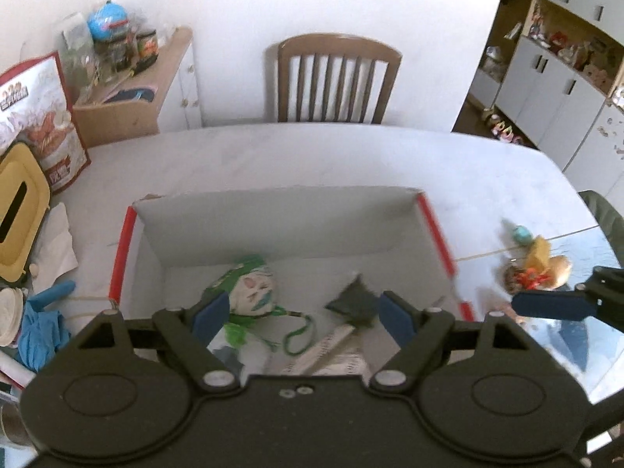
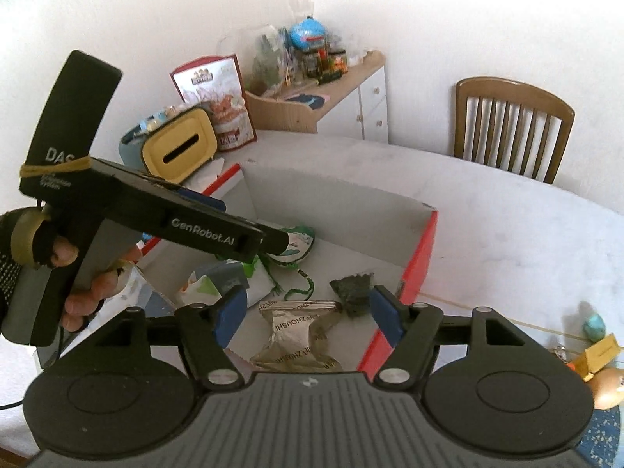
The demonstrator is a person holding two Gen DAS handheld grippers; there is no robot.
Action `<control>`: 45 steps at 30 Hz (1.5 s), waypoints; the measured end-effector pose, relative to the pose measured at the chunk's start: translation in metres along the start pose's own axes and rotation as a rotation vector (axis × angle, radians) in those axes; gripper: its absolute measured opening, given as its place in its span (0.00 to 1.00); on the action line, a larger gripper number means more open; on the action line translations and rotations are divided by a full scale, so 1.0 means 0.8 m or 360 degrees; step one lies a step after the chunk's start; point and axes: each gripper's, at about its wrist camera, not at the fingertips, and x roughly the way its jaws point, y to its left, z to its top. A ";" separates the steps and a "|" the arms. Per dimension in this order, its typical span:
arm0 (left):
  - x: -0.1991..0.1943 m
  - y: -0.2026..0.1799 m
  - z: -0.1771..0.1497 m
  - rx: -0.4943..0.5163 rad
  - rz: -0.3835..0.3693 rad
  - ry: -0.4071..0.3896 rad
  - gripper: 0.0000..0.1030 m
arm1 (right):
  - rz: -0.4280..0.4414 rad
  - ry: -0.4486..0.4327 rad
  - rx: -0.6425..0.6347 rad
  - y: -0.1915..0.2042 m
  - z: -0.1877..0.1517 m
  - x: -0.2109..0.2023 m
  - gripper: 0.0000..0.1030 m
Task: Organize objects
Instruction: 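Move both tools back from the box to the remaining items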
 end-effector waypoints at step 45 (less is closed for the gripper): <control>-0.017 -0.253 -0.074 0.0211 -0.0216 -0.0228 0.99 | -0.0260 -0.0157 0.0283 -0.228 -0.168 -0.177 0.82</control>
